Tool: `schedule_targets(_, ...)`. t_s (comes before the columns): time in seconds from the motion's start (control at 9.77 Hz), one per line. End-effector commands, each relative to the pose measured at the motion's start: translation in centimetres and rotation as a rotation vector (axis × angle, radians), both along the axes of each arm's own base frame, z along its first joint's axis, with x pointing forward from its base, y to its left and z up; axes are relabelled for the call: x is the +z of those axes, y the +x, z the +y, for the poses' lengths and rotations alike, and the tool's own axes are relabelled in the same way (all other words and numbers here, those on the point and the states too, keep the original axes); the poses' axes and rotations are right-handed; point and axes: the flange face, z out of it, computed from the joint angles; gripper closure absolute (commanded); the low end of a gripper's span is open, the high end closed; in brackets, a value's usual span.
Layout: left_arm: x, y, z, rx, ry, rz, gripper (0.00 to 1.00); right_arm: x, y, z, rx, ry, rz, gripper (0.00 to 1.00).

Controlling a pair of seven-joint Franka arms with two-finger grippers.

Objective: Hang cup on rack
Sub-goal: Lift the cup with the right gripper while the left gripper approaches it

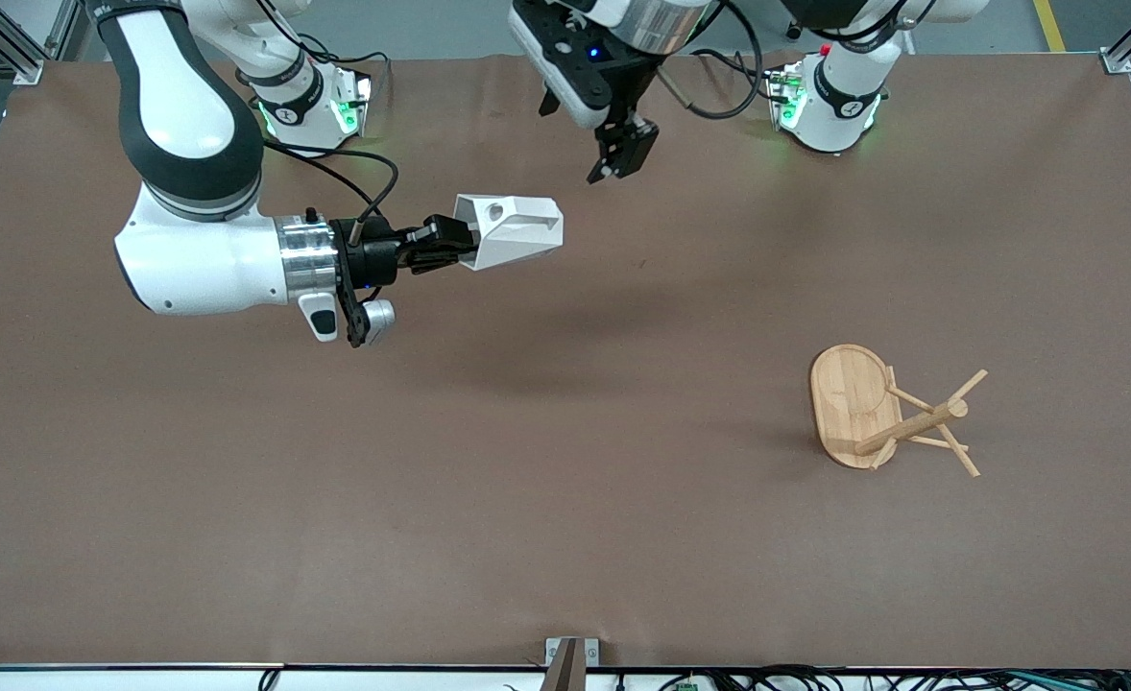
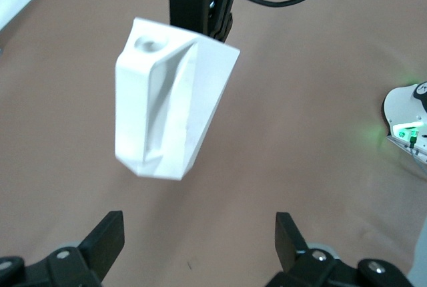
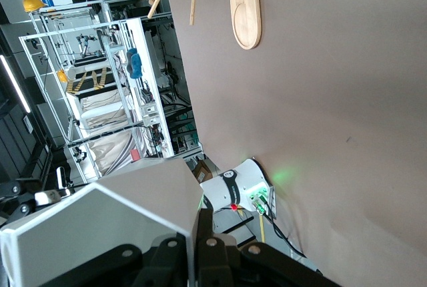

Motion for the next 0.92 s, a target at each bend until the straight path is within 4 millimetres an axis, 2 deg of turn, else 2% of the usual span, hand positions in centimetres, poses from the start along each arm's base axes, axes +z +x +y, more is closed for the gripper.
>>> schedule_targets(0.0, -3.9, 1.8, -1.6, -0.105, 0.023, -0.018, 0.00, 0.7, -1.2, 0.0, 0.021, 0.026, 0.037, 0.99)
schedule_targets(0.1, -4.5, 1.6, -2.3, -0.119, 0.017, -0.014, 0.00, 1.4, -1.5, 0.0, 0.032, 0.030, 0.031, 0.99)
schedule_targets(0.31, -4.9, 2.1, -2.7, -0.118, 0.002, -0.019, 0.00, 2.1, -1.8, 0.0, 0.038, 0.032, 0.024, 0.98)
schedule_targets(0.61, -6.0, 1.3, -4.0, -0.136, 0.001, -0.005, 0.00, 2.5, -1.8, 0.0, 0.035, 0.034, 0.019, 0.98)
schedule_targets(0.72, -6.0, 1.1, -4.2, -0.139, 0.000, -0.005, 0.02, 2.5, -1.9, 0.1, 0.038, 0.035, 0.020, 0.98)
schedule_targets(0.82, -6.2, 1.3, -4.3, -0.140, -0.005, -0.008, 0.13, 2.7, -1.9, 0.1, 0.030, 0.031, 0.031, 0.98)
